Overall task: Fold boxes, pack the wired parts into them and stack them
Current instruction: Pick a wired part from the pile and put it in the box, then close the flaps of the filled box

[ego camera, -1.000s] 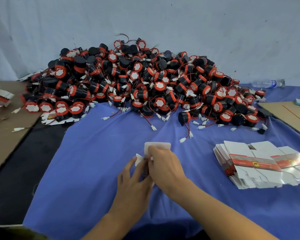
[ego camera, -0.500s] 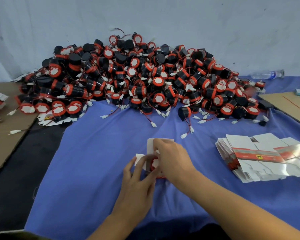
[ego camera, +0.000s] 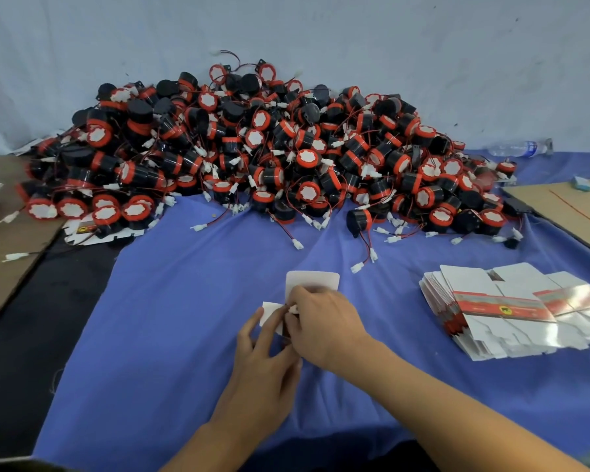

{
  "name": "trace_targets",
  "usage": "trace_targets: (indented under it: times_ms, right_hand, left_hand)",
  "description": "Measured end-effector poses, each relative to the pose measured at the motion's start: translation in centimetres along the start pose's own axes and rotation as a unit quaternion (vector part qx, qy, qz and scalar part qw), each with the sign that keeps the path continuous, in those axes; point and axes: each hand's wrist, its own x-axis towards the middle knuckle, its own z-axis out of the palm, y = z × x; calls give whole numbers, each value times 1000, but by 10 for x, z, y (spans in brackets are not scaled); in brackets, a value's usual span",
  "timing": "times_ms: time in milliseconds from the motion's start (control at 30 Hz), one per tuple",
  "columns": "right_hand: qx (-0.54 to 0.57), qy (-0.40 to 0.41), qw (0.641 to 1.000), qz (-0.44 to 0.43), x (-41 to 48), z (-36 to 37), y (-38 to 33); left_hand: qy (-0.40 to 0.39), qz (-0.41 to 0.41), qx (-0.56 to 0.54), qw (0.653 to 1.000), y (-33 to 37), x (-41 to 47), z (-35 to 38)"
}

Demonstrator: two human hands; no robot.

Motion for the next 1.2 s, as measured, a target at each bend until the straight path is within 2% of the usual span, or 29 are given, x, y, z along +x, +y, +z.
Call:
trace_targets:
  times_ms: [167, 300, 500, 633, 733, 800, 867, 967, 1033, 1100, 1133, 1200]
  right_hand:
    - [-33, -82, 996, -31, -1, -5, 5]
    - [-18, -143, 989, -31, 5, -14, 6]
    - [94, -95, 990, 48, 6, -18, 0]
    - [54, -118, 991, 26, 6, -23, 2]
    - [-3, -142, 990, -2, 7, -22, 2]
    - [-10, -119, 993, 17, 8, -18, -2]
    - [8, -52, 998, 41, 9, -15, -5]
    - [38, -2, 999, 35, 10, -13, -8]
    - [40, -33, 998, 26, 8, -16, -4]
    - [124, -56, 990, 20, 3, -16, 9]
    - [182, -43, 982, 10, -2, -15, 17]
    - [276, 65, 959, -8, -15, -14, 27]
  left_hand:
    - [11, 0, -8, 1000, -3, 0, 2]
    - [8, -3, -22, 1000, -5, -2, 5]
    - [37, 3, -100, 994, -8, -1, -3]
    - [94, -37, -188, 977, -9, 0, -8]
    - [111, -109, -280, 947, -13, 0, -6]
    - [104, -136, -367, 914, -14, -1, -4]
    - [84, -134, -388, 908, -15, -2, -2]
    - [38, -129, -350, 927, -17, -2, -2]
    - [16, -99, -287, 953, -16, -2, -1]
    - [19, -58, -192, 980, -12, -3, 0]
    - [26, -41, -138, 989, -10, -3, 0]
    - [20, -22, -39, 999, -4, -3, 1]
